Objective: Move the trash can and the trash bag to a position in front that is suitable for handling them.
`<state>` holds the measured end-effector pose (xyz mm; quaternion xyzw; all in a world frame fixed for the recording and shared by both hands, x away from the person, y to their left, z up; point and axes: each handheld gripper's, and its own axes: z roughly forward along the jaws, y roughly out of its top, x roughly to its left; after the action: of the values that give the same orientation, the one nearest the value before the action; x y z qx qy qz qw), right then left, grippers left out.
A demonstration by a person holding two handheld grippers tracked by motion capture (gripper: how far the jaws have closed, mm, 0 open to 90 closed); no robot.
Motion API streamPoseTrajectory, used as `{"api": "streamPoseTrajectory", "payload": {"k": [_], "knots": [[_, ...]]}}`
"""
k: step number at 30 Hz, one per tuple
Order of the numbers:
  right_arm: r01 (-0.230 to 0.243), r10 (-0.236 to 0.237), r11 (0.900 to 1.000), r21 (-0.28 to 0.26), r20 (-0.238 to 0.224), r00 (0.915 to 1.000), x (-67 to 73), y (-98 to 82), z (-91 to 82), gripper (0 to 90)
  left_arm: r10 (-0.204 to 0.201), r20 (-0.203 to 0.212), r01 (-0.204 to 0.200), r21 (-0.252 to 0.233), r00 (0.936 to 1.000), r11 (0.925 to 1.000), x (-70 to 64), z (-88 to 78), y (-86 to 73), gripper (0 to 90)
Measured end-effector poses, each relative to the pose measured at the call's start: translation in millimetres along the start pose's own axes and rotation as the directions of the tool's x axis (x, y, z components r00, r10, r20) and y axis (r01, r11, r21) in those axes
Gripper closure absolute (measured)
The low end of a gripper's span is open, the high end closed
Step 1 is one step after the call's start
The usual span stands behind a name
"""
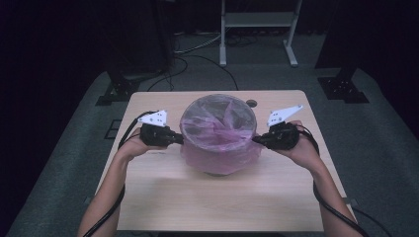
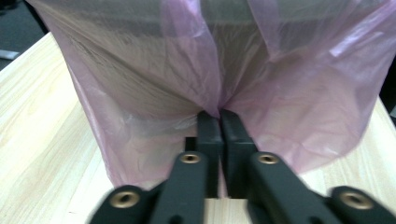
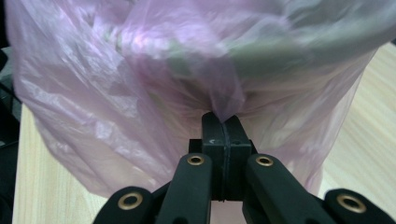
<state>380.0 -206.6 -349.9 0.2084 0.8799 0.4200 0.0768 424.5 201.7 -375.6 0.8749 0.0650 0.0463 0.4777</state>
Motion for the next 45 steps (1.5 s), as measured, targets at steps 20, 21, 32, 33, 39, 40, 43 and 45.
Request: {"api": "streamPoseTrajectory", "payload": {"k": [20,21,32,33,39,40,43,45], "knots": [[-0.047,0.046,0.997,0.061,0.021,0.9987,5.1,-23.6,14.0,90.0,-0.041,0.014,0.04,0.04,0.9991,0.9984,-9.7,18.0,-27.6,90.0],[-0.051,0.049,0.997,0.061,0.037,0.9981,4.4,-24.7,13.2,90.0,-0.045,0.012,0.045,0.045,0.9989,0.998,-10.5,18.4,-29.3,90.0],[-0.118,0.118,0.993,0.01,0.05,0.9918,-1.2,-32.1,1.4,70.7,-0.064,0.011,0.064,0.041,0.9979,0.9971,-16.5,13.4,-36.7,74.2],[-0.125,0.125,0.992,-0.003,0.056,0.9906,1.2,-30.6,-7.2,66.8,-0.069,0.006,0.068,0.029,0.9976,0.9972,-17.8,7.1,-34.9,70.1],[-0.115,0.117,0.993,-0.031,0.064,0.9911,8.8,-23.5,-29.8,61.8,-0.071,0.002,0.071,-0.018,0.9975,0.9973,-23.1,-12.2,-23.3,57.6],[-0.116,0.118,0.993,-0.039,0.055,0.9915,10.7,-22.1,-33.6,61.5,-0.069,0.011,0.07,-0.021,0.9975,0.9974,-24.0,-14.6,-21.2,56.5],[-0.102,0.105,0.992,-0.071,0.03,0.9941,18.3,-16.9,-42.4,61.4,-0.063,0.007,0.064,-0.028,0.998,0.9976,-26.5,-20.4,-15.6,53.0],[-0.085,0.086,0.993,-0.085,0.004,0.9963,25.0,-12.4,-45.1,63.4,-0.059,0.009,0.059,-0.046,0.9982,0.9972,-27.8,-24.1,-11.4,52.3]]}}
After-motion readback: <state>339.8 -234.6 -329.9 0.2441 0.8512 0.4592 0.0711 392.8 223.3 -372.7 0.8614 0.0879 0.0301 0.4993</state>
